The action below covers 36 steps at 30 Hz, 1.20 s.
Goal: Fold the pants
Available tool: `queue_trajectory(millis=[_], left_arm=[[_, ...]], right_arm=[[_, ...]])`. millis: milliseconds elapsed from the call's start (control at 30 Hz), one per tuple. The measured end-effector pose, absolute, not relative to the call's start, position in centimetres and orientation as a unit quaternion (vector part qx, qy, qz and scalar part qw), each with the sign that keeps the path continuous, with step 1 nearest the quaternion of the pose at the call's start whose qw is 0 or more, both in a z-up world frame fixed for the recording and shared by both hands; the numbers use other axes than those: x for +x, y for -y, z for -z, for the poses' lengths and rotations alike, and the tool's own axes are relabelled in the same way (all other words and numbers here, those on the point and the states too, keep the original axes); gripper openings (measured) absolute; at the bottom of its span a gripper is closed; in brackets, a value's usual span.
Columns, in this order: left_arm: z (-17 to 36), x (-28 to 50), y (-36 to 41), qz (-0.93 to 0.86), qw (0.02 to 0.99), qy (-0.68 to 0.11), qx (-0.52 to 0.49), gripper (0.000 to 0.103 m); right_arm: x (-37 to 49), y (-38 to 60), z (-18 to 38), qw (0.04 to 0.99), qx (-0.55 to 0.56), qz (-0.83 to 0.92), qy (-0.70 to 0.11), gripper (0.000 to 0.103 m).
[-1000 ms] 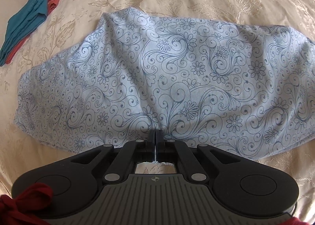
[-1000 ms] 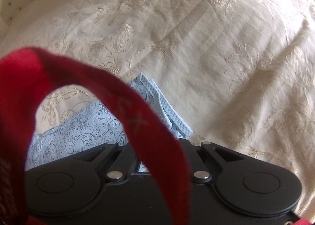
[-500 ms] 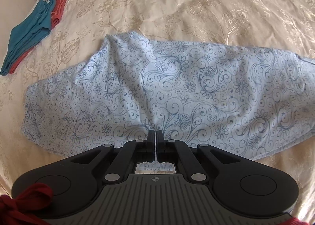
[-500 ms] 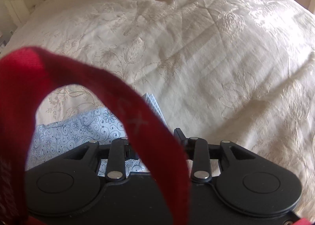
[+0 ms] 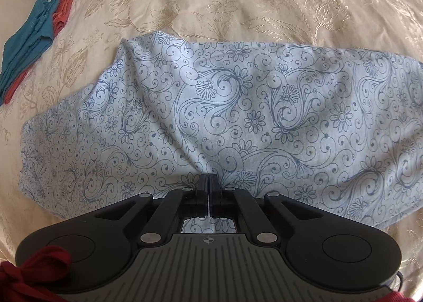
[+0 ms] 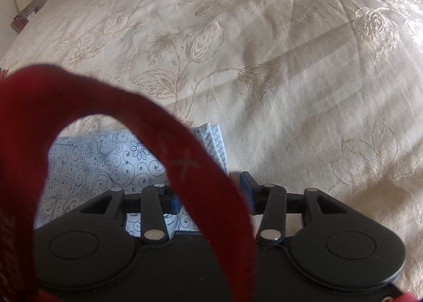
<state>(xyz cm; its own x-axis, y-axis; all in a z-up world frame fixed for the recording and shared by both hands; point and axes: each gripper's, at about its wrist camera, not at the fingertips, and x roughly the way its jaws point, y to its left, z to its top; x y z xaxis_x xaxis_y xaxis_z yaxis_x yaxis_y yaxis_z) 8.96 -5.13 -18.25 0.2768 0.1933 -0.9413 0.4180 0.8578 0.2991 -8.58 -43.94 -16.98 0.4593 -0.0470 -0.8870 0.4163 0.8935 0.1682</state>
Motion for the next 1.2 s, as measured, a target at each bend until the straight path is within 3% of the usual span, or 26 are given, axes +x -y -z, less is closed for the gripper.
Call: queue_trajectory(millis=[167, 200, 233, 500, 1067, 1200], left_arm=[[17.2, 9.1, 4.7, 0.082, 0.757, -0.598, 0.248, 0.003], [16.7, 9.2, 4.5, 0.085, 0.760, -0.596, 0.243, 0.003], [15.8, 9.6, 4.2, 0.086, 0.767, -0.590, 0.236, 0.003], [11.9, 15.6, 1.7, 0.035, 0.818, -0.536, 0.204, 0.003], [18.2, 23.6, -0.6, -0.057, 0.791, -0.567, 0.224, 0.003], [17.5, 23.6, -1.1, -0.055, 0.800, -0.562, 0.204, 0.003]], right_arm=[[-7.5, 44.2, 17.9, 0.824, 0.211, 0.118, -0.512, 0.052], [-7.4, 44.3, 18.0, 0.820, 0.227, 0.109, -0.514, 0.028], [-7.3, 44.4, 18.0, 0.815, 0.244, 0.096, -0.516, 0.019], [-8.2, 43.4, 15.4, 0.822, 0.190, 0.132, -0.520, 0.017], [-7.8, 43.1, 16.8, 0.797, 0.192, 0.155, -0.551, 0.017], [-7.7, 43.0, 17.0, 0.795, 0.191, 0.156, -0.554, 0.017]])
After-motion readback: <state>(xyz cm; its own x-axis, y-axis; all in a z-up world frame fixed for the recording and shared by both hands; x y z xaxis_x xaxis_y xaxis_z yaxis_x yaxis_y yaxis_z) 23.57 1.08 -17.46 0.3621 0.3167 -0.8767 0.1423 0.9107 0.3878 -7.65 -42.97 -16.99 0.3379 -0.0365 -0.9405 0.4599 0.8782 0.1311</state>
